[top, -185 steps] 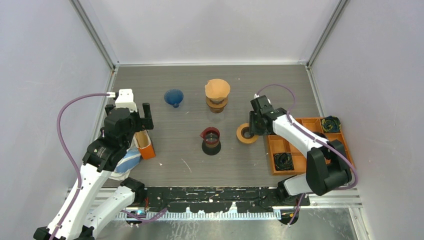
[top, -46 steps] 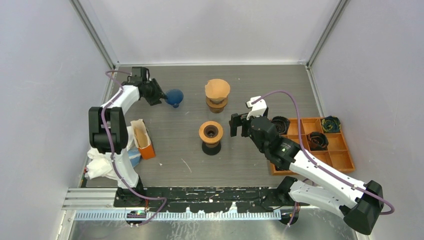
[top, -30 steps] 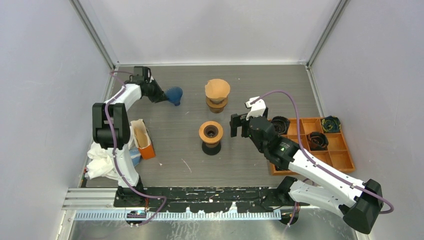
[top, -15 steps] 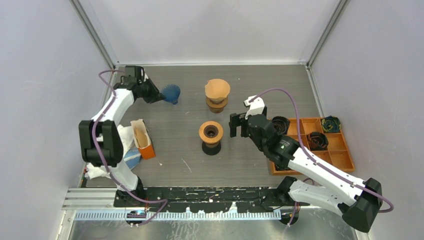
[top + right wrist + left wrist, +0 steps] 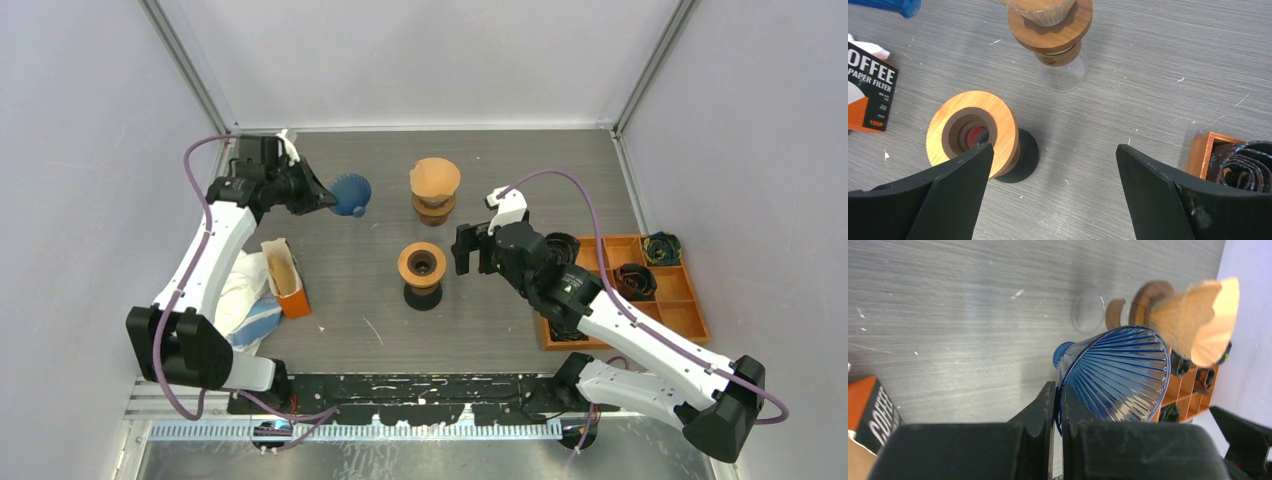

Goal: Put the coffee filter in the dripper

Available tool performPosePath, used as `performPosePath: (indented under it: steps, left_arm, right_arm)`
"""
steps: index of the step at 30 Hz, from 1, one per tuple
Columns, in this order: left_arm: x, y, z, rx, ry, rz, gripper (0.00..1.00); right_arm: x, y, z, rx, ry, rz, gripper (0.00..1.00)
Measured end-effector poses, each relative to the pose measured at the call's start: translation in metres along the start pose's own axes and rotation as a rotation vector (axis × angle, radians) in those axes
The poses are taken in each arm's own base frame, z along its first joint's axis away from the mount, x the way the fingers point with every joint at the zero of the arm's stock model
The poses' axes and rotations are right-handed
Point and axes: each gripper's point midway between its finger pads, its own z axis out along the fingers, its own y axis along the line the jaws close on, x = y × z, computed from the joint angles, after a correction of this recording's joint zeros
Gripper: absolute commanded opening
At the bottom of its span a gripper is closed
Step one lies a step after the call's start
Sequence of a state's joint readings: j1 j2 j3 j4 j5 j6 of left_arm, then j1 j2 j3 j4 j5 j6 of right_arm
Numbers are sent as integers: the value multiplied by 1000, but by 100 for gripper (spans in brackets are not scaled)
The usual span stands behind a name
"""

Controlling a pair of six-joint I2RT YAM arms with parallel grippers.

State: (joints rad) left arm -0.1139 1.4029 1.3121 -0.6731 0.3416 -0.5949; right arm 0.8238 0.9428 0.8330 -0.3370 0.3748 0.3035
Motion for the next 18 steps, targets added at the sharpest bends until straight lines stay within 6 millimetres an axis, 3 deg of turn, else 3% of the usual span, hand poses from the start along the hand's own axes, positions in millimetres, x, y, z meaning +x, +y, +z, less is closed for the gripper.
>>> performPosePath:
  steps: [9, 18]
  left_arm:
    - [51, -39, -15, 59, 122, 123, 0]
    - [86, -77, -25, 133, 196, 232, 0]
  right_arm:
    - [-5, 4, -5, -19, 11, 12, 100]
    - [-7, 5, -7, -21, 14, 11, 100]
